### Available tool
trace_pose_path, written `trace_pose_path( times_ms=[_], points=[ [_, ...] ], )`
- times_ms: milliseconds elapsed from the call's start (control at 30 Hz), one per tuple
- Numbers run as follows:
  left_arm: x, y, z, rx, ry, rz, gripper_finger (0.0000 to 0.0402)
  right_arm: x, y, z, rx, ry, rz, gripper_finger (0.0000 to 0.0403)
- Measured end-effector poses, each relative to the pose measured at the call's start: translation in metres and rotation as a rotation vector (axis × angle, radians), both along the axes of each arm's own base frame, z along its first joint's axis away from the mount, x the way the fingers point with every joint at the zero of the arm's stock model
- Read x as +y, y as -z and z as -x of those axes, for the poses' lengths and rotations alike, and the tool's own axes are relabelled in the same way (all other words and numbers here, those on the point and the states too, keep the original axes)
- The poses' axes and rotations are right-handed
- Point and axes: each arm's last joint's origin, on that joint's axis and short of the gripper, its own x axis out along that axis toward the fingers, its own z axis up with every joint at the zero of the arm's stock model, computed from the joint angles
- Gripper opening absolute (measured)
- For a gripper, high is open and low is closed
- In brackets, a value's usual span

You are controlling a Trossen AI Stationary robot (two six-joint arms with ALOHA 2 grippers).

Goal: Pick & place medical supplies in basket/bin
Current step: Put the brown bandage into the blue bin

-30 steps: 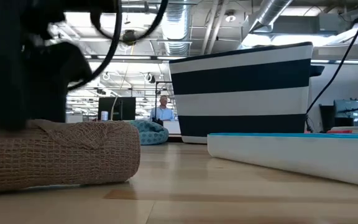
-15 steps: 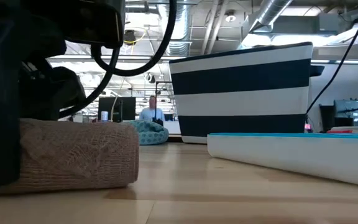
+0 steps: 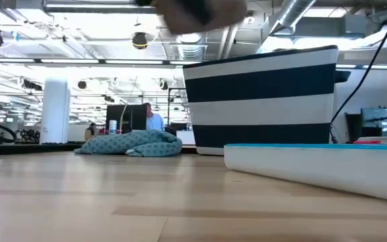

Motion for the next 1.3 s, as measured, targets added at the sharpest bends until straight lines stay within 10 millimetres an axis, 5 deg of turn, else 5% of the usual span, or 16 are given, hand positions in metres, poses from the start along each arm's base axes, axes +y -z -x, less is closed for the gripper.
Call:
trace_pose_path(
  times_ms=[167, 333, 500, 667, 1000, 1300],
  points=[
    [0.063, -0.073, -0.030, -0.167, 0.004, -0.149, 0.0083, 0.000, 0.000, 0.000, -0.003, -0.046, 0.032, 0.0214],
    [0.162, -0.126, -0.045, -0.378, -0.042, -0.139, 0.0084, 0.000, 0.000, 0.000, -0.002, -0.074, 0.052, 0.0214],
    [0.258, -0.125, -0.048, -0.477, -0.097, -0.075, 0.0084, 0.000, 0.000, 0.000, 0.004, -0.082, 0.053, 0.0214],
    [0.330, -0.085, -0.054, -0.413, -0.080, 0.044, 0.0091, 0.000, 0.001, 0.004, 0.020, -0.112, 0.093, 0.0214],
    [0.383, -0.020, -0.070, -0.259, -0.031, 0.008, 0.0129, -0.004, 0.003, 0.003, 0.042, -0.117, 0.128, 0.0214],
    [0.388, -0.011, -0.074, -0.248, 0.057, -0.005, 0.0175, -0.004, 0.002, 0.003, 0.037, -0.114, 0.121, 0.0214]
  ],
)
